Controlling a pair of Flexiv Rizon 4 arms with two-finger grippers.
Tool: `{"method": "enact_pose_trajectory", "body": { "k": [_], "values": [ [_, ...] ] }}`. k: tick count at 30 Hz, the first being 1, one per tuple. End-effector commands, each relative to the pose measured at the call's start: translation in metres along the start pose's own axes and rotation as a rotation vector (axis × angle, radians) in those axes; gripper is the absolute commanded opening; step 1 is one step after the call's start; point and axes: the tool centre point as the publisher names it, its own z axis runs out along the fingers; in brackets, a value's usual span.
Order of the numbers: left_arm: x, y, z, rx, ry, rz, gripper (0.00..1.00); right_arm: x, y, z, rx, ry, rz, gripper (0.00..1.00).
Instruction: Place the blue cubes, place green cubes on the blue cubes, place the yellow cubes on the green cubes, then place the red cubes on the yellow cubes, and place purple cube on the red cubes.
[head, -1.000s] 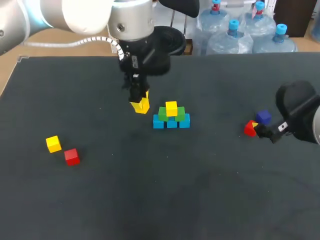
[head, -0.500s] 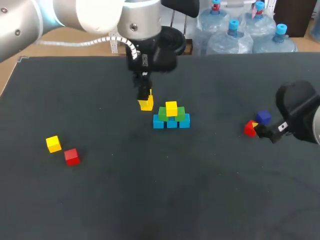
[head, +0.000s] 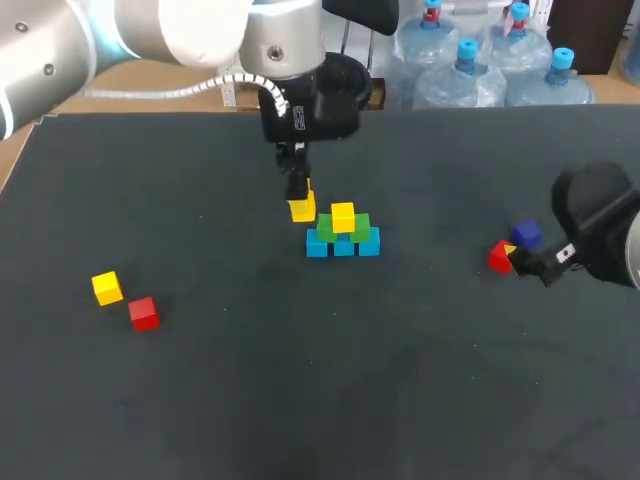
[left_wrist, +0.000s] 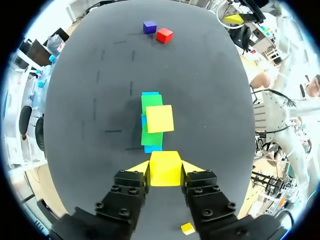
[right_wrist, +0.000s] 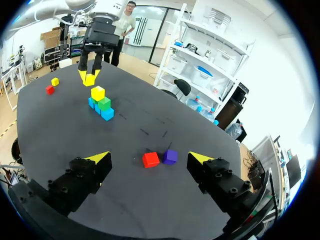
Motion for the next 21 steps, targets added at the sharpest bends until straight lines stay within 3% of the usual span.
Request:
{"method": "enact_pose_trajectory", "body": {
  "k": [1,21],
  "values": [
    [-0.005,0.002,0.001,0.003,0.012,0.004,0.0,0.002,0.0,0.001,0.0,-0.011,0.002,1.0],
    [-0.014,0.002,0.011,0.0,0.03,0.016,0.0,0.002,0.0,0.001,0.0,-0.011,0.002,1.0]
  ]
}}
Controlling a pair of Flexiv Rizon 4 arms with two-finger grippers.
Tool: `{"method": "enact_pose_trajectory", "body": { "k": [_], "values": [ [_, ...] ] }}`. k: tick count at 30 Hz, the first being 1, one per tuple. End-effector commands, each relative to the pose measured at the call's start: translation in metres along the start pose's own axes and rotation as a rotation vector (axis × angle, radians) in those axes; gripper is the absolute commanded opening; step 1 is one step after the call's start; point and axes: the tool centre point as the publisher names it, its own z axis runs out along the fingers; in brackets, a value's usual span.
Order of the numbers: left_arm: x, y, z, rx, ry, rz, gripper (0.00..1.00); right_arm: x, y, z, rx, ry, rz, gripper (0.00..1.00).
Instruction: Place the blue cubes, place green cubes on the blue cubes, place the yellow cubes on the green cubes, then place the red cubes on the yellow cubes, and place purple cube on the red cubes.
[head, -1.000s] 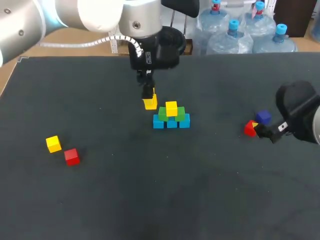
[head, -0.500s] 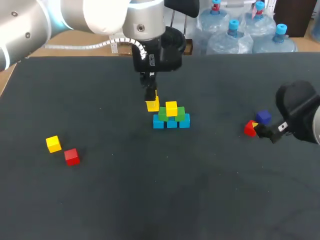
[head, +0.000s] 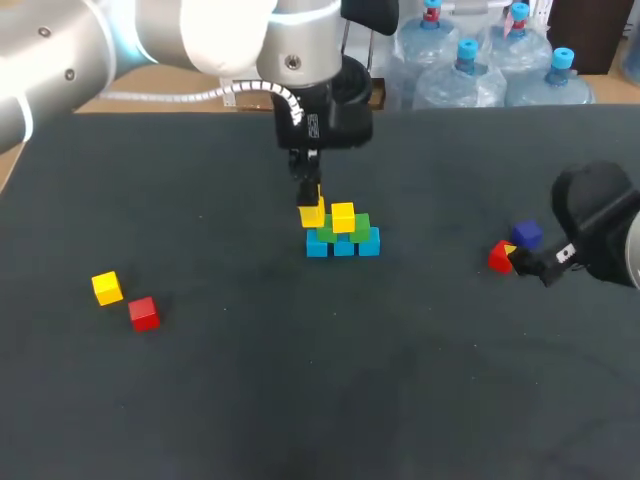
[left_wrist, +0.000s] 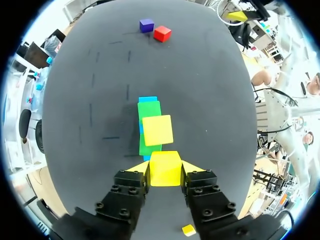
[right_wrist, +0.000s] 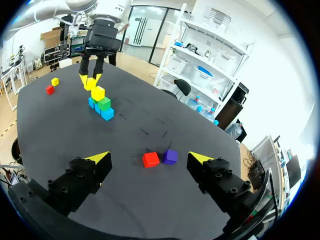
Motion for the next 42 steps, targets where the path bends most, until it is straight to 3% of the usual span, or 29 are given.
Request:
{"method": "enact_pose_trajectory", "body": {
  "k": [1,42],
  "values": [
    [-0.0028,0.0032,0.0015,0.001,0.007,0.001,0.0,0.0021,0.0,0.0009,0.0,-0.011,0.002,1.0],
    [-0.0091,0.0075,0.0097,-0.012,0.034,0.011,0.0,0.0021,0.0,0.0009,0.0,-0.011,0.002,1.0]
  ]
}}
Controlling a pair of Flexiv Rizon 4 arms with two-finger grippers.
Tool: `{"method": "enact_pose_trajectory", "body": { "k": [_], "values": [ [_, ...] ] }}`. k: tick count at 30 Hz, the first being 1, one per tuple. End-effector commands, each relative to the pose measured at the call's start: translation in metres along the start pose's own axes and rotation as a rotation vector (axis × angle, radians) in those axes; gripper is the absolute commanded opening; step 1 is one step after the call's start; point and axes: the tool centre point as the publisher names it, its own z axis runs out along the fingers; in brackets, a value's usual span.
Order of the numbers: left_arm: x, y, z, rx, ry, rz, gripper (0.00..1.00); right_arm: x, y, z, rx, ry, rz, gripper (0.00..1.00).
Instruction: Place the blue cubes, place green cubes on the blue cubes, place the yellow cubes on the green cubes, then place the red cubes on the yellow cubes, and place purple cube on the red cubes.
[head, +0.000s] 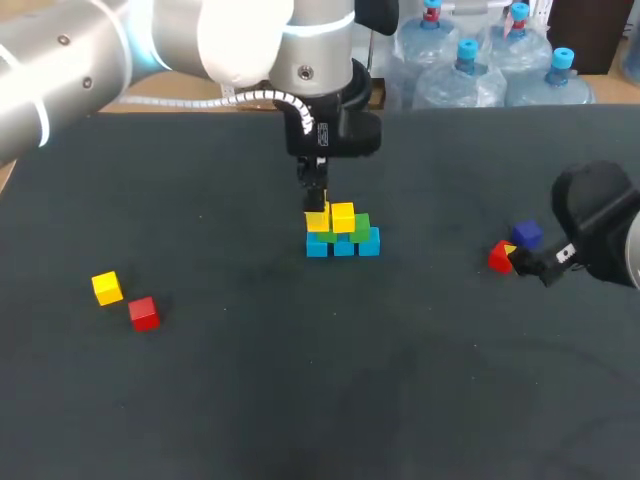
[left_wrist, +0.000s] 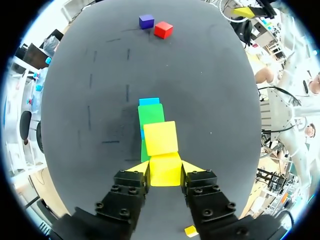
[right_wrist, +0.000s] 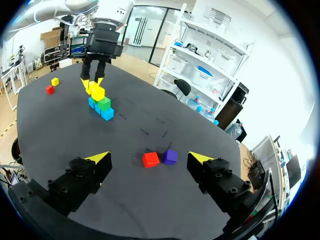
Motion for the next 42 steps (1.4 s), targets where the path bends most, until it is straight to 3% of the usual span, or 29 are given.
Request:
{"method": "enact_pose_trajectory", "body": {
  "k": [1,42],
  "values": [
    [-0.0024,0.003,0.0,0.004,0.009,0.004,0.0,0.0021,0.0,0.0009,0.0,-0.01,0.002,1.0],
    [-0.0038,0.0078,0.0052,0.008,0.015,-0.002,0.0,0.0021,0.0,0.0009,0.0,-0.01,0.002,1.0]
  ]
}}
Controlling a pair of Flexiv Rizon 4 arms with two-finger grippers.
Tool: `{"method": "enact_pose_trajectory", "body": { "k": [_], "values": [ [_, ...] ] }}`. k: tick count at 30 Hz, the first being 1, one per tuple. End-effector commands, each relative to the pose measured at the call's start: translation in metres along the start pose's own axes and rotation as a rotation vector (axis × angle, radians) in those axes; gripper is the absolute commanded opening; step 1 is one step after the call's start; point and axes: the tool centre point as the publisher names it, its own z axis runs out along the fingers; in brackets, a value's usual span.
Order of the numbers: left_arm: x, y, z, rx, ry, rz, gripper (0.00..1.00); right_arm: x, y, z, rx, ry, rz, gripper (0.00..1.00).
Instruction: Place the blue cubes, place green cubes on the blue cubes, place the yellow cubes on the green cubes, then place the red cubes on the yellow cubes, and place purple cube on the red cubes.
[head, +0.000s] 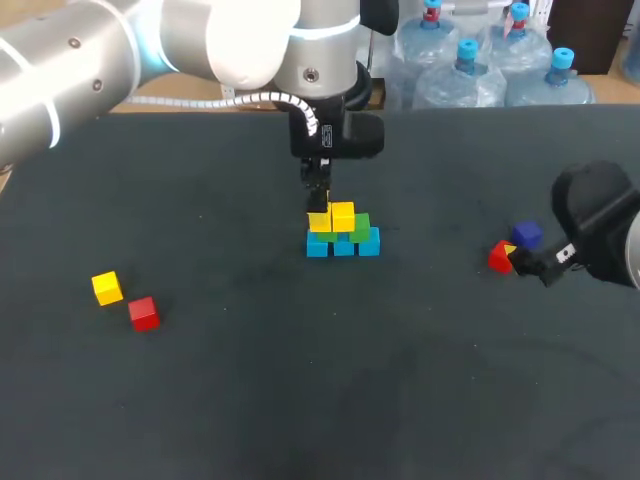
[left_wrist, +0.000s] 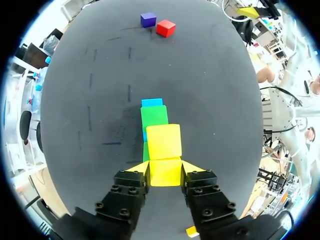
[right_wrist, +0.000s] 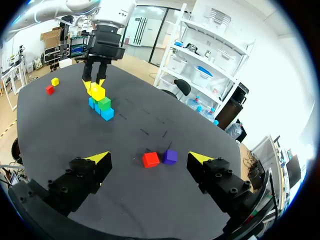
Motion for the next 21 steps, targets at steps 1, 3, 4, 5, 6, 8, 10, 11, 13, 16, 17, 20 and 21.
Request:
{"method": "enact_pose_trajectory", "body": {
  "k": [1,3,4,5,6,8,10,11,13,16,17,20,21],
  "values": [
    [-0.0011,0.0036,0.0012,0.01,0.006,-0.001,0.0,0.0021,0.0,0.0009,0.0,-0.01,0.002,1.0],
    [-0.0011,0.0036,0.0017,0.017,0.007,0.0,0.02,0.0021,0.0,0.0009,0.0,-0.01,0.002,1.0],
    [-0.0011,0.0035,0.0018,0.018,0.006,-0.001,0.08,0.0021,0.0,0.0009,0.0,-0.01,0.002,1.0],
    [-0.0012,0.0033,0.002,0.021,0.004,0.001,0.17,0.0021,0.0,0.0009,0.0,-0.01,0.002,1.0],
    [-0.0014,0.0029,0.0023,0.025,0.006,0.002,0.41,0.0021,0.0,0.0009,0.0,-0.01,0.002,1.0],
    [-0.0014,0.0029,0.0023,0.025,0.006,0.002,1.0,0.0021,0.0,0.0009,0.0,-0.01,0.002,1.0],
    [-0.0014,0.0029,0.0023,0.025,0.006,0.002,1.0,0.0021,0.0,0.0009,0.0,-0.01,0.002,1.0],
    [-0.0014,0.0029,0.0023,0.025,0.006,0.002,1.0,0.0021,0.0,0.0009,0.0,-0.01,0.002,1.0],
    [-0.0014,0.0029,0.0023,0.025,0.006,0.002,1.0,0.0021,0.0,0.0009,0.0,-0.01,0.002,1.0],
    [-0.0014,0.0029,0.0023,0.025,0.006,0.002,1.0,0.0021,0.0,0.0009,0.0,-0.01,0.002,1.0],
    [-0.0014,0.0029,0.0023,0.025,0.006,0.002,1.0,0.0021,0.0,0.0009,0.0,-0.01,0.002,1.0],
    [-0.0014,0.0029,0.0023,0.025,0.006,0.002,1.0,0.0021,0.0,0.0009,0.0,-0.01,0.002,1.0],
    [-0.0014,0.0029,0.0023,0.025,0.006,0.002,1.0,0.0021,0.0,0.0009,0.0,-0.01,0.002,1.0]
  ]
}}
